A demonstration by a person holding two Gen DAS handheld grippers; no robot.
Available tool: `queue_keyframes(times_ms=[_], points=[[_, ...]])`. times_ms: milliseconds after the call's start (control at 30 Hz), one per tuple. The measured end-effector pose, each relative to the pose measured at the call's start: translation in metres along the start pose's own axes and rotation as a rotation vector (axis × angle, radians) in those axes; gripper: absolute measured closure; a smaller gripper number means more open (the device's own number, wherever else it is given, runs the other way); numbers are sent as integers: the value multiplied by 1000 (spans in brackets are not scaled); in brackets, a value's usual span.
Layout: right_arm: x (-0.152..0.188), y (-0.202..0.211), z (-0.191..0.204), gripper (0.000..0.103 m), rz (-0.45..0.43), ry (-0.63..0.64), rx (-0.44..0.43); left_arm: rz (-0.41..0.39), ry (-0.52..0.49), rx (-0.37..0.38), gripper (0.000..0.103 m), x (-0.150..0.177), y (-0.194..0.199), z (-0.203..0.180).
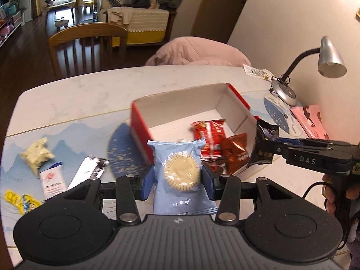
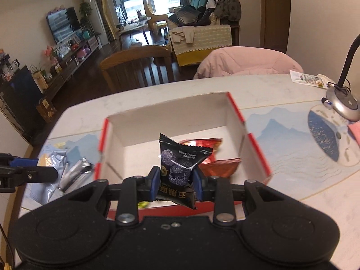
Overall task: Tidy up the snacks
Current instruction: 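Carry blue cookie packet and black packet over the shoebox with both tools, then open both tools to release the packets into the shoebox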
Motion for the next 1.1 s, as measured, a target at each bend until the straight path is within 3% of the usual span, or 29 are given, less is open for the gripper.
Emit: queue_keyframes(times_ms=[233, 567, 767, 1100], points=[[-10, -18, -33, 72, 42, 22, 10, 35, -7, -47, 58, -21, -36, -28], [-15, -50, -42, 72, 118, 104, 2, 111, 5, -124, 58, -40, -94, -38], [-12, -67, -40, 72, 178, 132, -30, 162, -4, -166, 58, -45, -123, -40], [-7, -82, -42, 72, 211, 181, -12, 240, -36, -221, 58, -37, -161, -44]])
Point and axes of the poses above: each gripper's, at about its wrist camera, not at the fingertips, and y roughly against the way its jaws point, z to its left, x to its underside, the point moved 10 cm from there along -y, roughly the way its jaws point, and after that the axes turned 14 degrees about z, right-handed, at the moved point
